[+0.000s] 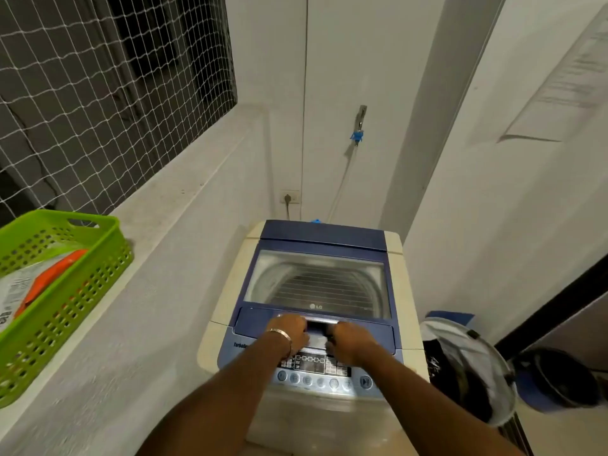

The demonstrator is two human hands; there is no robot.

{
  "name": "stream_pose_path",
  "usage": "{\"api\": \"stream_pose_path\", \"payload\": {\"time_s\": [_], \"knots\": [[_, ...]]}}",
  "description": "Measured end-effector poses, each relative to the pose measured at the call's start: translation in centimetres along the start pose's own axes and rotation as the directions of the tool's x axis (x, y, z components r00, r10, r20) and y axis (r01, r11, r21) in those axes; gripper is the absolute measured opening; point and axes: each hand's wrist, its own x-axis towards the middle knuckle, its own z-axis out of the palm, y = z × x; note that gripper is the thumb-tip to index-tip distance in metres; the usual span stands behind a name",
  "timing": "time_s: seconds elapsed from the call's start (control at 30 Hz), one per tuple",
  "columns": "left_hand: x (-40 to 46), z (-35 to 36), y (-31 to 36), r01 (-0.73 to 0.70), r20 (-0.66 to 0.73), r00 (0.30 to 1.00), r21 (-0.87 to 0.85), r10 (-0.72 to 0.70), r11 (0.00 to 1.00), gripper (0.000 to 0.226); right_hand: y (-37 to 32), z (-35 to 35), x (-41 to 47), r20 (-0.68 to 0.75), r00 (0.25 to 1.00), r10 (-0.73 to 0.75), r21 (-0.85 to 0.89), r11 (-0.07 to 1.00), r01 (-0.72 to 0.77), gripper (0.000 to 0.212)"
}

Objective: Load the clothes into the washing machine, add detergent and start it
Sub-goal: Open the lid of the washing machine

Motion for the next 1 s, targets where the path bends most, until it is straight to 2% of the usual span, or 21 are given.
{"api": "stream_pose_path", "payload": {"time_s": [0.1,0.23,0.43,0.53,0.7,0.8,0.87,1.0], "knots": [[-0.2,0.8,-0.1,0.002,0.074,0.997,0.023,-0.004,1.0,0.032,0.0,0.2,-0.1,0.058,0.998,0.017,0.0,1.0,-0.017,0.039],[-0.1,1.1,0.3,0.023,0.081,0.996,0.031,-0.025,0.999,0.031,-0.2,0.2,-0.2,0.051,0.998,0.026,-0.028,0.999,-0.024,0.04],[-0.1,-2.2,0.4,-0.045,0.012,0.999,0.125,0.044,0.991,0.049,0.0,-1.8,0.0,-0.09,0.995,-0.047,-0.105,0.994,0.038,0.05],[-0.2,-5.3,0.1,-0.059,0.071,0.996,0.024,0.057,0.998,0.049,0.1,-4.3,0.5,-0.13,0.988,-0.085,-0.116,0.991,0.07,0.047],[1.2,-9.5,-0.6,-0.121,0.136,0.981,-0.112,0.136,0.986,0.041,0.4,-8.6,1.6,-0.097,0.987,-0.131,-0.057,0.99,0.126,0.039],[2.0,-12.3,-0.8,-0.137,0.105,0.983,-0.142,0.152,0.98,0.036,0.6,-11.6,1.8,-0.105,0.981,-0.166,0.006,0.986,0.168,0.038],[2.3,-14.4,-0.7,-0.141,0.075,0.985,-0.142,0.153,0.98,0.041,0.9,-14.0,2.0,-0.103,0.978,-0.182,0.051,0.981,0.188,0.034],[2.5,-18.6,-0.4,-0.182,-0.055,0.983,-0.15,0.176,0.972,0.045,1.5,-18.7,2.2,-0.17,0.961,-0.217,0.034,0.974,0.226,0.031]]}}
